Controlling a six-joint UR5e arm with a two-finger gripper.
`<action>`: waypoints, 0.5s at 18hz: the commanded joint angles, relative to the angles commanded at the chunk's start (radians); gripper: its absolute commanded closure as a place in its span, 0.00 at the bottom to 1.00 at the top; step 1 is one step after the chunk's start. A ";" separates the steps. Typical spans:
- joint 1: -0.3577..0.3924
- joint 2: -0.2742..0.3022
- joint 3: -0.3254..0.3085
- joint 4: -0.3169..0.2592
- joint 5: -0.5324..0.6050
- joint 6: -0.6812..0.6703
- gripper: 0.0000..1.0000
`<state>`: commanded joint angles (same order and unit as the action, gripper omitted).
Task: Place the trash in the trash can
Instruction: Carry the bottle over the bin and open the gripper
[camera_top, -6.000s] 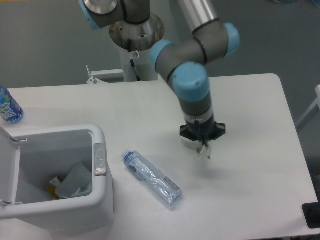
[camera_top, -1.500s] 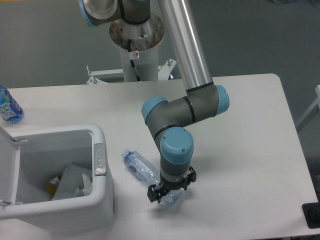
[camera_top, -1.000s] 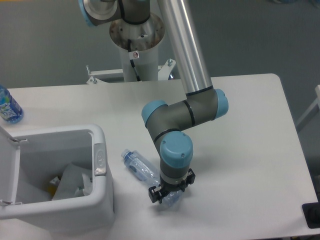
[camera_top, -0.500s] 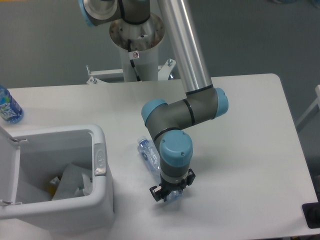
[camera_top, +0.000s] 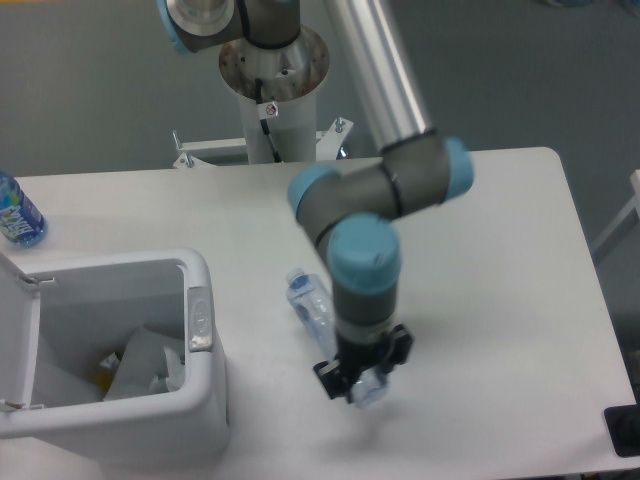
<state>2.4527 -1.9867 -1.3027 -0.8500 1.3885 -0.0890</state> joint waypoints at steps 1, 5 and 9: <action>0.005 0.012 0.032 0.015 -0.018 0.000 0.40; 0.000 0.057 0.120 0.054 -0.111 0.006 0.40; -0.050 0.080 0.146 0.111 -0.131 0.005 0.41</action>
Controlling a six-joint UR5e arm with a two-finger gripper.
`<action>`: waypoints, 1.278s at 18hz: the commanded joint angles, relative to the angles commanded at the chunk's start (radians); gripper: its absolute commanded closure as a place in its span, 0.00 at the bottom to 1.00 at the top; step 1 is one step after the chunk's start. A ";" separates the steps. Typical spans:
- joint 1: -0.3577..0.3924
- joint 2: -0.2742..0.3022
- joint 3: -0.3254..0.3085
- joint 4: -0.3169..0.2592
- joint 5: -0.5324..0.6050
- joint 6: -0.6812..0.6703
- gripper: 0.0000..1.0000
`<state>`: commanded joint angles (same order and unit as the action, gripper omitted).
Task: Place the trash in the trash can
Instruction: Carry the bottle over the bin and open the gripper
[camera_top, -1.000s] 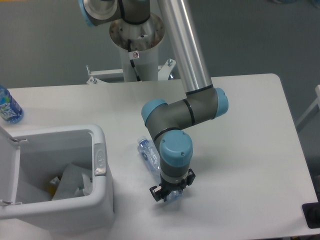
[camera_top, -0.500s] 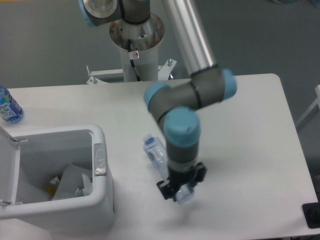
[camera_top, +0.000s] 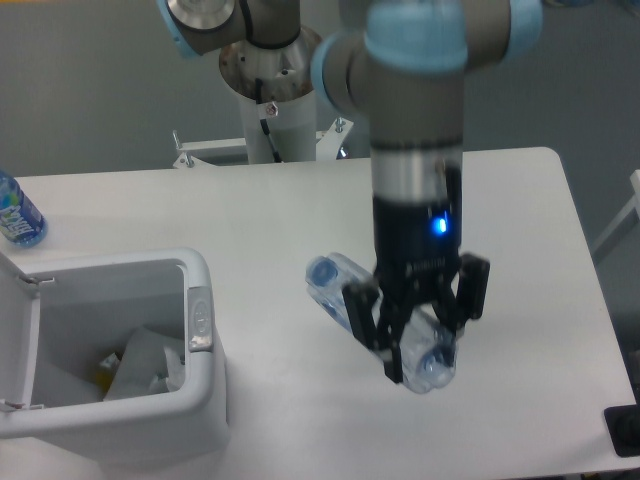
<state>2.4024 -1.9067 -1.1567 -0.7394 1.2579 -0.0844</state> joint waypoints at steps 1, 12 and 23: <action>-0.015 0.003 0.002 0.000 0.000 0.000 0.41; -0.229 -0.018 0.015 0.018 -0.003 0.006 0.44; -0.261 -0.095 0.012 0.057 0.000 0.070 0.00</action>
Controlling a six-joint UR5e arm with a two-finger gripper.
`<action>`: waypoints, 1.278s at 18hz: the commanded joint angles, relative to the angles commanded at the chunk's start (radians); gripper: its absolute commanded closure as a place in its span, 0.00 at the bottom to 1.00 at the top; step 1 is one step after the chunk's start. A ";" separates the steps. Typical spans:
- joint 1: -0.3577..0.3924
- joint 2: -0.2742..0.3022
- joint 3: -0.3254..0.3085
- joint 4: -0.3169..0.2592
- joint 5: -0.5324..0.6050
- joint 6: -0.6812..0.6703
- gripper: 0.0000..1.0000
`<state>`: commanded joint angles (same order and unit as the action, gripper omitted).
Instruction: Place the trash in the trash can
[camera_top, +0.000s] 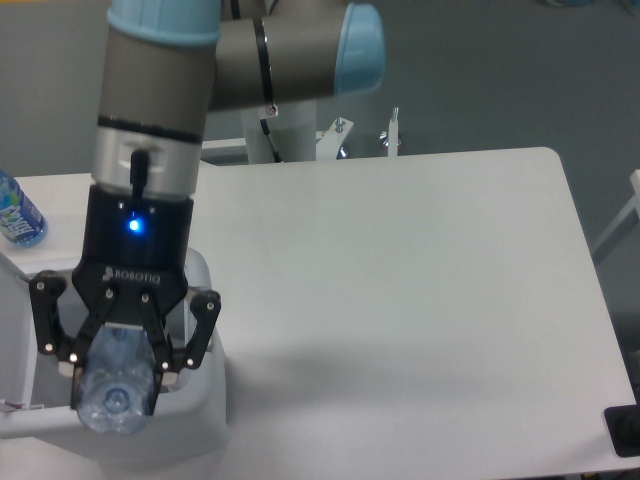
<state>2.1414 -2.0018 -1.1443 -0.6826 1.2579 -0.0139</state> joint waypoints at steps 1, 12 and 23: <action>0.000 0.002 0.002 0.000 0.000 0.000 0.00; 0.181 0.101 -0.100 -0.008 0.112 0.084 0.00; 0.305 0.282 -0.244 -0.320 0.414 0.736 0.00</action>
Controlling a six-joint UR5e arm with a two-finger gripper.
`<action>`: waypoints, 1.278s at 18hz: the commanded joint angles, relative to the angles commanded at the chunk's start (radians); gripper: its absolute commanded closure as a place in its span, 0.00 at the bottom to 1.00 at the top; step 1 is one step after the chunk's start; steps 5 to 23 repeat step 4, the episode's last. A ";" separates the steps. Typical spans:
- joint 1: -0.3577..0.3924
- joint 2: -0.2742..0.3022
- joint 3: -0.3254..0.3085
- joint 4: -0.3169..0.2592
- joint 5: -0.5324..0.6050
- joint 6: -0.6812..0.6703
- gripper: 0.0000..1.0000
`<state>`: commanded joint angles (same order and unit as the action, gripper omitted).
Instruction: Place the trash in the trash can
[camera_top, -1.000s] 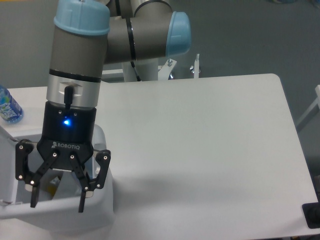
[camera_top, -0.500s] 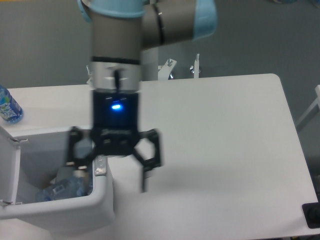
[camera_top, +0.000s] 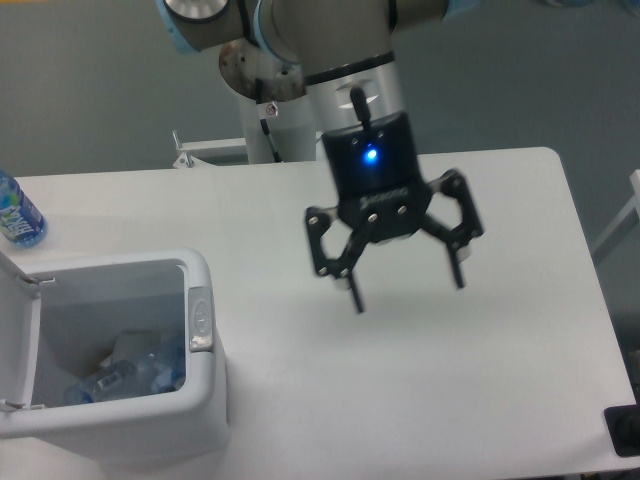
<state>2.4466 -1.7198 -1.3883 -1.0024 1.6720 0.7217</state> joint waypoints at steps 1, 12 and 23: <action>0.008 0.026 0.002 -0.078 -0.001 0.084 0.00; 0.020 0.063 0.000 -0.173 -0.002 0.244 0.00; 0.020 0.063 0.000 -0.173 -0.002 0.244 0.00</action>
